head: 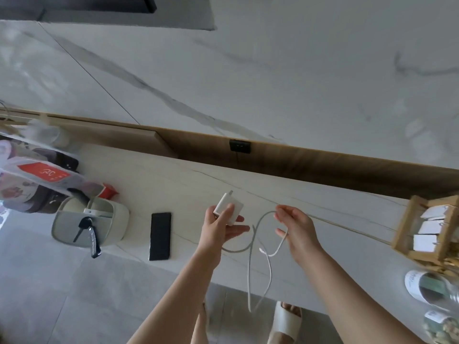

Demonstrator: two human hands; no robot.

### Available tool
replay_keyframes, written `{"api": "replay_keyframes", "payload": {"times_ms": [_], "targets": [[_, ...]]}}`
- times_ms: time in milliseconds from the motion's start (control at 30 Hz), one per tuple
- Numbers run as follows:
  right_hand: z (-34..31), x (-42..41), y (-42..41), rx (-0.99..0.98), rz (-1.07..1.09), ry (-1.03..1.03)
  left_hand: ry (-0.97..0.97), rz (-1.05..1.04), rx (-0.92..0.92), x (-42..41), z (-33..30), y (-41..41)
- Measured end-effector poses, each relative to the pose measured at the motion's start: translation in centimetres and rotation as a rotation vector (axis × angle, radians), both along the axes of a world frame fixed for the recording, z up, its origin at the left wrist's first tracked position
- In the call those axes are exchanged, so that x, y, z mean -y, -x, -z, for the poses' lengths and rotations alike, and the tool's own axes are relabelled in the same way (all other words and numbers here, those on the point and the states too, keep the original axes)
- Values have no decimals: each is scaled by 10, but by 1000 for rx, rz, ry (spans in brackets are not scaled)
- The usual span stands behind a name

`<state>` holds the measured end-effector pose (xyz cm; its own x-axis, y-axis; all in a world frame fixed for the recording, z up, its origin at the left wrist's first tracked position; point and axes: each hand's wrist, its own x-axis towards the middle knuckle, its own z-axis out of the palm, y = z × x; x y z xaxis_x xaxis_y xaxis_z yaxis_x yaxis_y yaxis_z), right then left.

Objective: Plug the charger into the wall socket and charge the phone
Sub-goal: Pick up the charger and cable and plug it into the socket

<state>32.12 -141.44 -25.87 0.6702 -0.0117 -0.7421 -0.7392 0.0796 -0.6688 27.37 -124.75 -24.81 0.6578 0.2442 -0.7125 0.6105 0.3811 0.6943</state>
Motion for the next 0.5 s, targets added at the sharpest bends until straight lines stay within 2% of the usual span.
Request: {"api": "replay_keyframes", "payload": {"times_ms": [167, 367, 500], "targets": [[3, -42, -9, 50, -26, 146, 15, 42, -39, -41, 17, -19], [11, -120, -21, 104, -249, 201, 178, 247, 18, -116, 24, -43], [21, -153, -29, 229, -472, 401, 88, 318, 14, -161, 31, -60]]}}
